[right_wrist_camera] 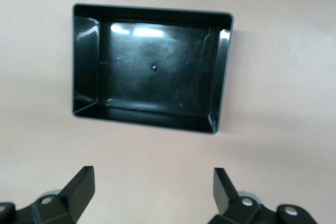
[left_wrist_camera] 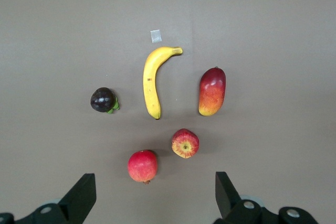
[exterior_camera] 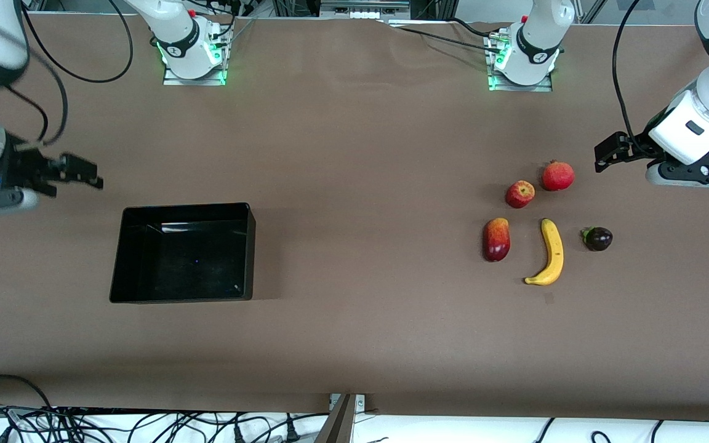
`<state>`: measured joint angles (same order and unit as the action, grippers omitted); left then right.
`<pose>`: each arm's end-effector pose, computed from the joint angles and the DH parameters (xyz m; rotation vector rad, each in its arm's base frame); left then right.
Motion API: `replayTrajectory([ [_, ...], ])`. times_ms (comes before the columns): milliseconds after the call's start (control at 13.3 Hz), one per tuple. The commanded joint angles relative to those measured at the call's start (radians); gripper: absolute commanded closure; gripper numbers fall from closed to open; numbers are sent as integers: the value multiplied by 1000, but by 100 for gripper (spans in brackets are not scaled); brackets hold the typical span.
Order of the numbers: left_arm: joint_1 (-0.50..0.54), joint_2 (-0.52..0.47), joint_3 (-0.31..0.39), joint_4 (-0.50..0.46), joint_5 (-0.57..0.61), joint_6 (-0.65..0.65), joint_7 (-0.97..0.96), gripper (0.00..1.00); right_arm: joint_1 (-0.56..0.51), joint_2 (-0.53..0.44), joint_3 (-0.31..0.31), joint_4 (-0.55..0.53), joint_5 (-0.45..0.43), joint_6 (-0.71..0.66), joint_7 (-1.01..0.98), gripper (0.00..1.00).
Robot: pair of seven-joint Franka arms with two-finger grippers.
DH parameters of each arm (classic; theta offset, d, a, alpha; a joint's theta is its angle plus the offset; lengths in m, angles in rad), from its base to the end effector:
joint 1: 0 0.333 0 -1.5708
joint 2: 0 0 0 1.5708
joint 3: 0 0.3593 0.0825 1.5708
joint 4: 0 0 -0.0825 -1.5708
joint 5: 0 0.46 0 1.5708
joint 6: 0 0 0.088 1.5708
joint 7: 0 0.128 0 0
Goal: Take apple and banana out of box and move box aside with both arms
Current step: 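Release the tray and raise the right gripper away from it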
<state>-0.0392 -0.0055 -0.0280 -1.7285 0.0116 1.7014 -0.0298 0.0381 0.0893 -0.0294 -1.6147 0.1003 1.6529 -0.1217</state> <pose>0.6316 -0.0412 0.5747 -3.1281 0.0611 0.0329 0.6624 0.0185 0.5725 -3.0355 -0.1818 0.0692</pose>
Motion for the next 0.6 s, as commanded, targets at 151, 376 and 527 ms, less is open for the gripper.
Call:
replayTrajectory([
  [151, -4, 10, -4, 27, 28, -25, 7, 0, 0, -85, 19, -100, -16, 5, 40, 0],
  [376, -4, 10, -6, 27, 28, -23, 7, 0, 0, -76, 19, -87, -17, 7, 27, 0],
  [527, -4, 10, -7, 27, 28, -25, 7, 0, 2, -63, 20, -65, -59, 8, 25, 0],
])
